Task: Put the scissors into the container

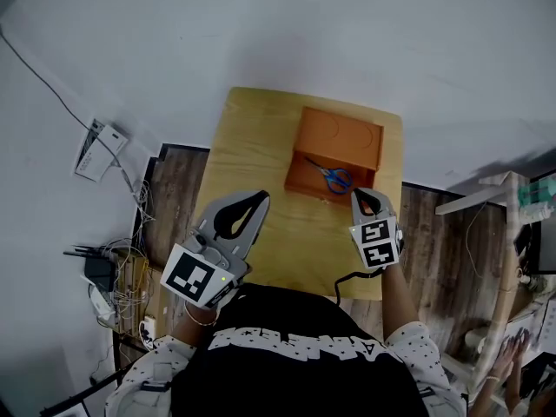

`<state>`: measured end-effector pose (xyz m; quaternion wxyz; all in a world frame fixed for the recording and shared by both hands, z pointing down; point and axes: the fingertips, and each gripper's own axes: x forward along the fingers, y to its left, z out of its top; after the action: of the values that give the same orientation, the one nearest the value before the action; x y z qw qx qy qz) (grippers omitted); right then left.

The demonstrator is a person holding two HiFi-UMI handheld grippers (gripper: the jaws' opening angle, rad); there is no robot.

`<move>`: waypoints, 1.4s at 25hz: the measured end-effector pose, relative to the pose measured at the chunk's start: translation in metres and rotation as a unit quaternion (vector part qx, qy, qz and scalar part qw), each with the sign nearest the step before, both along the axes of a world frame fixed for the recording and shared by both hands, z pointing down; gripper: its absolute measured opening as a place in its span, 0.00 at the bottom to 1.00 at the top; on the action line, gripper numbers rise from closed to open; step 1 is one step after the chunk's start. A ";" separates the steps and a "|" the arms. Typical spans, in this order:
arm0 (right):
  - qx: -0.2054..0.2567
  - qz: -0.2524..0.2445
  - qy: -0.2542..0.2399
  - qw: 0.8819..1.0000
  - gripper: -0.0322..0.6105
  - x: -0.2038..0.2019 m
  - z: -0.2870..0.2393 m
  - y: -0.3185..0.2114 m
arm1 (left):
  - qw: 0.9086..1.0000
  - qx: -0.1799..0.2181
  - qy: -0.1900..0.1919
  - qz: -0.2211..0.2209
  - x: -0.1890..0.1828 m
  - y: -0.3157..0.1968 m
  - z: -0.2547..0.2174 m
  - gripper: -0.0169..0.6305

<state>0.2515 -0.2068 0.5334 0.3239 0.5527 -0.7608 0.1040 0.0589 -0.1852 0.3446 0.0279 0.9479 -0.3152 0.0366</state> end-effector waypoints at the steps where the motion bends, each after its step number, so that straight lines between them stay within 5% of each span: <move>1: 0.006 0.006 -0.004 1.000 0.07 0.001 -0.004 0.004 | 1.000 0.005 0.005 0.000 0.000 0.000 -0.001 0.03; 14: 0.061 0.069 -0.090 0.992 0.07 0.008 -0.045 0.050 | 0.999 0.029 0.018 0.021 0.004 0.026 -0.007 0.03; 35: 0.092 0.083 -0.103 0.987 0.07 0.012 -0.071 0.090 | 0.998 0.035 0.014 0.041 0.011 0.052 -0.010 0.03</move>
<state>0.2637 -0.1165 0.4626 0.1816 0.6275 -0.7482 0.1161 0.0699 -0.1336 0.3349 -0.0026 0.9609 -0.2765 0.0138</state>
